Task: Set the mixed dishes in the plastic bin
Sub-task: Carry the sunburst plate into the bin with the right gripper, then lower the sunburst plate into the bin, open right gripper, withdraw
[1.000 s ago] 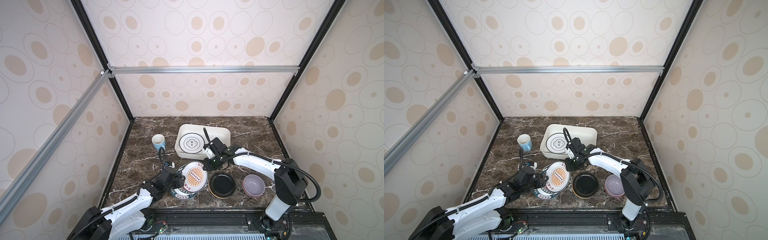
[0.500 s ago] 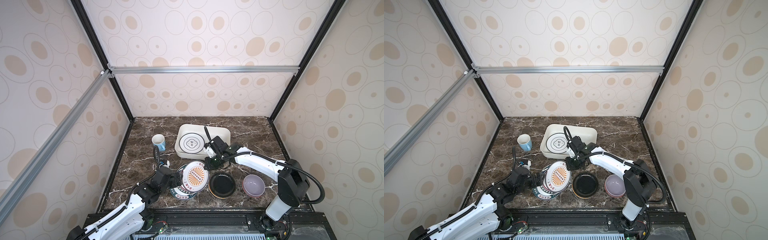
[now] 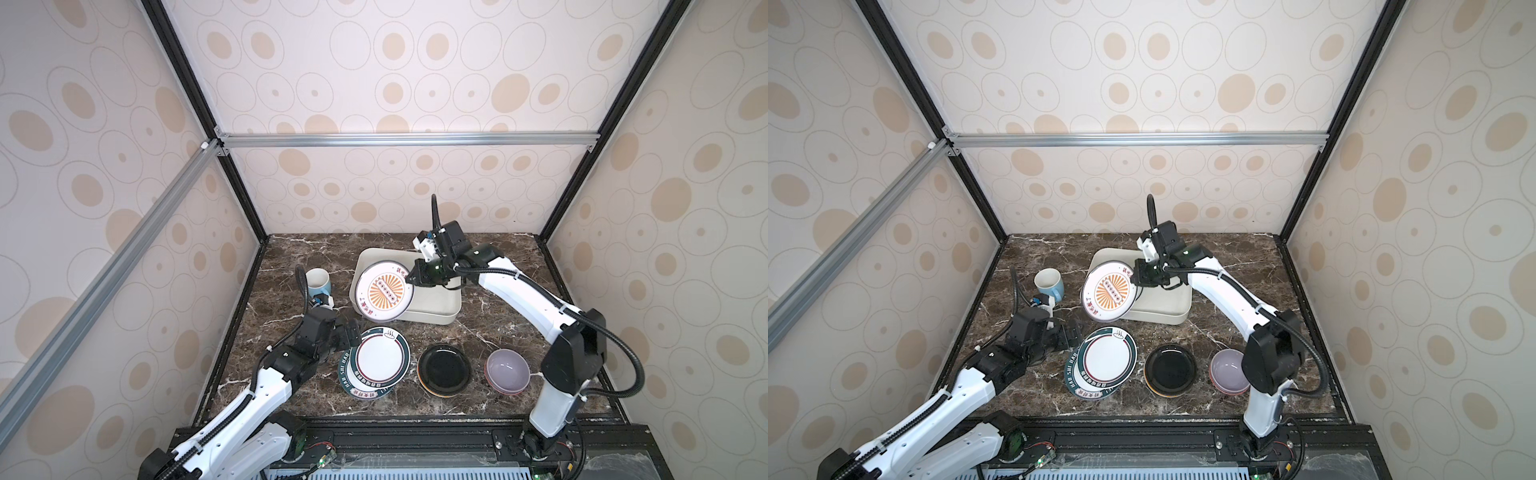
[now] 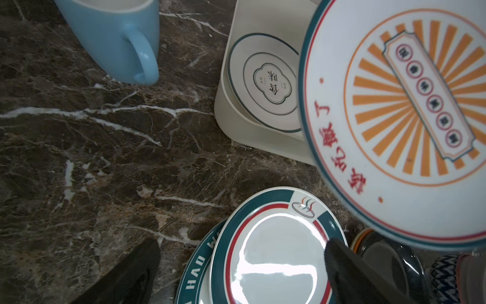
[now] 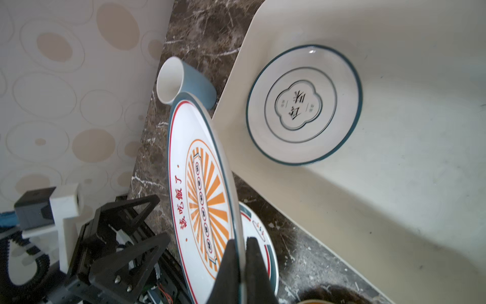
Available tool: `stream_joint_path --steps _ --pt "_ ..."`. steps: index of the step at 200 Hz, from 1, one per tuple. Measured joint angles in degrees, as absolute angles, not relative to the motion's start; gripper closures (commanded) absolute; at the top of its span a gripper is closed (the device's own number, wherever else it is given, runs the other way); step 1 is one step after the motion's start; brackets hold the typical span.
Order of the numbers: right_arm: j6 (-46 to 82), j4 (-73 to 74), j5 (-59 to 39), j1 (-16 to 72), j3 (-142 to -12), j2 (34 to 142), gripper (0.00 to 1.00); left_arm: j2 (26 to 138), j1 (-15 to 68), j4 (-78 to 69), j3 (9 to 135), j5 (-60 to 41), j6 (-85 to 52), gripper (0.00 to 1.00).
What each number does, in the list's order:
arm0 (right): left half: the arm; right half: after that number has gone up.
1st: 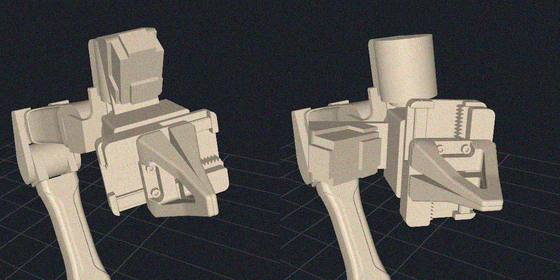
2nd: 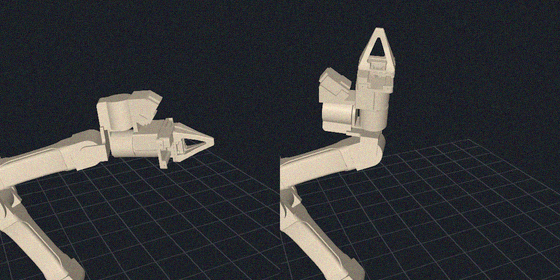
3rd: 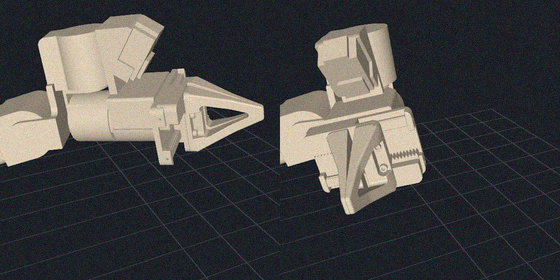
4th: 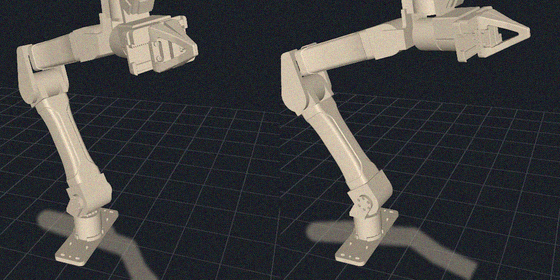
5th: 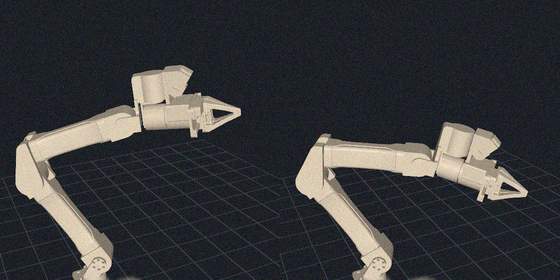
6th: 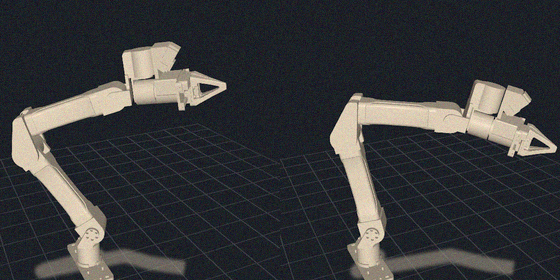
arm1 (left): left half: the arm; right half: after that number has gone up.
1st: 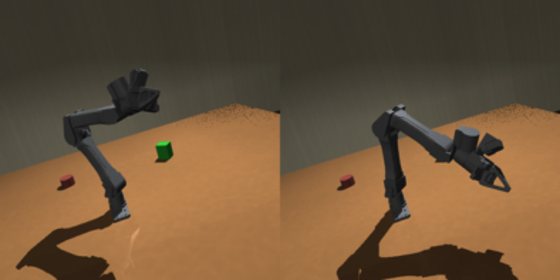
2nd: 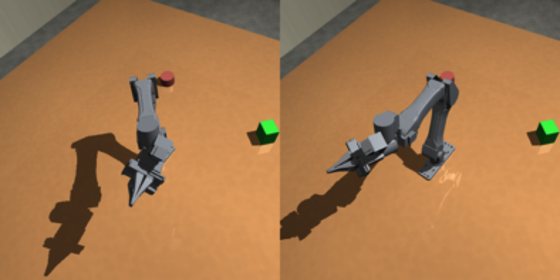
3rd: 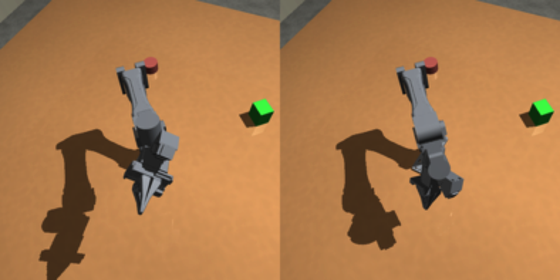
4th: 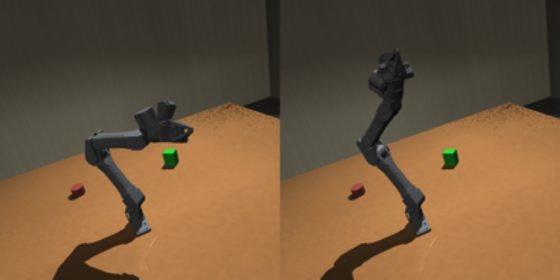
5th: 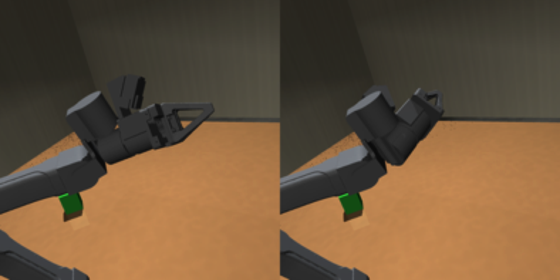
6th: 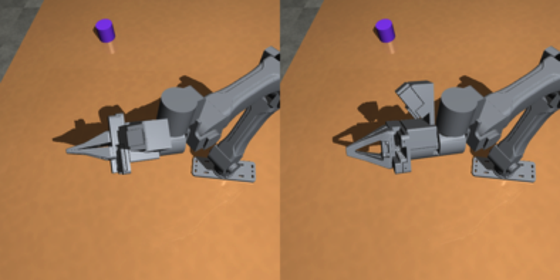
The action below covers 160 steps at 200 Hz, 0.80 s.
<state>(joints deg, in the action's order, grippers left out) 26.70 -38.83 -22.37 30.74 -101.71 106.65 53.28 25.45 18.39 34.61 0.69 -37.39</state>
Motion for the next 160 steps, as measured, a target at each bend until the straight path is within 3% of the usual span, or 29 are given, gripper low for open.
stream_joint_path --steps 62,132,143,160 --pt "26.5 -42.0 -22.9 26.4 -122.6 128.6 1.00 65.8 21.5 17.0 43.6 -3.0 -31.0 0.01" --pt "27.6 -43.9 -25.8 25.6 -127.3 138.8 1.00 70.8 18.7 15.7 44.6 -6.0 -29.0 0.01" --pt "27.6 -43.9 -26.0 25.6 -127.3 138.8 0.92 70.8 18.6 15.3 44.6 -6.4 -29.0 0.01" --pt "28.2 -43.9 -26.4 25.6 -127.4 138.8 0.69 70.8 18.3 14.7 44.2 -6.9 -28.8 0.01"
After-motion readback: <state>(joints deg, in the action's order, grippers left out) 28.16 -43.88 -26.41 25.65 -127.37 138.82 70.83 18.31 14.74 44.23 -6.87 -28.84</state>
